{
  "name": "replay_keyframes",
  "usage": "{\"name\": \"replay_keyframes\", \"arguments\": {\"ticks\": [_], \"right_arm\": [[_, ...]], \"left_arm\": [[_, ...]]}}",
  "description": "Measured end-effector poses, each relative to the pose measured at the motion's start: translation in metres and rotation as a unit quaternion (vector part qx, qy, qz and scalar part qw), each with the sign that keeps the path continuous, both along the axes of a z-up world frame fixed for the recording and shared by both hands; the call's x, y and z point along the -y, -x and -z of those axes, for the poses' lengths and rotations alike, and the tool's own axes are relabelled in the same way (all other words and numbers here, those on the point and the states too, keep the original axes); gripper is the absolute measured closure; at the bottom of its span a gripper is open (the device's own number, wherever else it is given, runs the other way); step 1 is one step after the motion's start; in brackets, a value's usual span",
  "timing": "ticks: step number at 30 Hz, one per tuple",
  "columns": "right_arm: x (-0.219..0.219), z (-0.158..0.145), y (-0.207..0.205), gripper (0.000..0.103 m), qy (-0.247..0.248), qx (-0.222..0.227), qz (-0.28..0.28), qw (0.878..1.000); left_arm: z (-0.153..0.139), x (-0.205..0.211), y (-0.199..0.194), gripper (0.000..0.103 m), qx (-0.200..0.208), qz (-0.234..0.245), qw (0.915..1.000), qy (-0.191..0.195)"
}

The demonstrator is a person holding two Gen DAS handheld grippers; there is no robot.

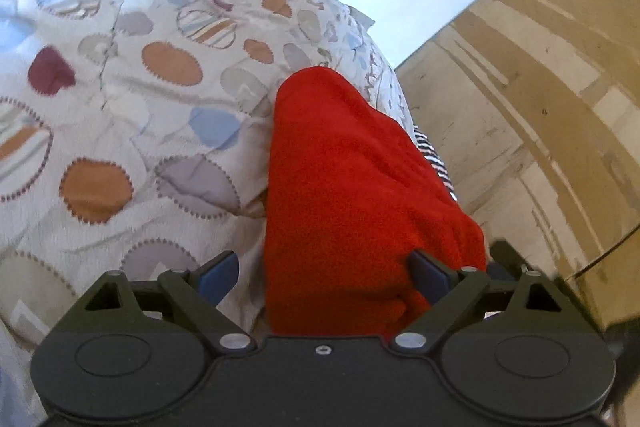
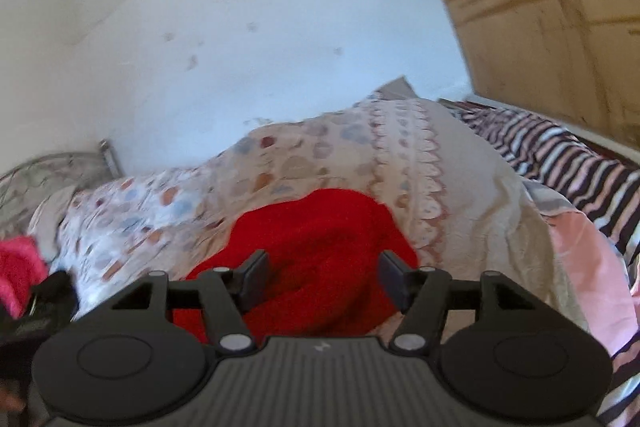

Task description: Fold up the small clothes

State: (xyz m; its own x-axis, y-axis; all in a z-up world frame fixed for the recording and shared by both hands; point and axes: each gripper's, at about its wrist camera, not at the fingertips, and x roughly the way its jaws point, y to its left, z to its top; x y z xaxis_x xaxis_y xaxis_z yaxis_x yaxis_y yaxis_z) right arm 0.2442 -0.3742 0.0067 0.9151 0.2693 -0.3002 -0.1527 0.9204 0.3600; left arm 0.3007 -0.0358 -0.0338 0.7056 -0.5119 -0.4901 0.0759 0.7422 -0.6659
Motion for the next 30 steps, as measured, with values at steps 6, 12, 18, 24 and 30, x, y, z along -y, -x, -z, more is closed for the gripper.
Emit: {"name": "replay_keyframes", "arguments": {"ticks": [6, 12, 18, 24, 30], "right_arm": [[-0.035, 0.007, 0.015, 0.066, 0.067, -0.010, -0.042, 0.997], [-0.052, 0.026, 0.024, 0.099, 0.092, -0.042, -0.050, 0.994], [-0.050, 0.037, 0.034, 0.100, 0.080, -0.046, -0.041, 0.995], [-0.048, 0.041, 0.034, 0.100, 0.078, -0.047, -0.037, 0.995], [-0.048, 0.041, 0.034, 0.100, 0.074, -0.046, -0.035, 0.996]], "left_arm": [[0.000, 0.003, 0.003, 0.010, 0.001, -0.002, 0.9999, -0.010], [0.003, 0.006, 0.006, 0.010, 0.001, 0.002, 0.9997, -0.025], [0.013, 0.011, 0.010, 0.010, -0.003, 0.010, 0.9995, -0.031], [0.015, 0.015, 0.013, 0.010, 0.001, 0.015, 0.9988, -0.048], [0.022, 0.023, 0.013, 0.010, -0.004, 0.030, 0.9976, -0.062]]}}
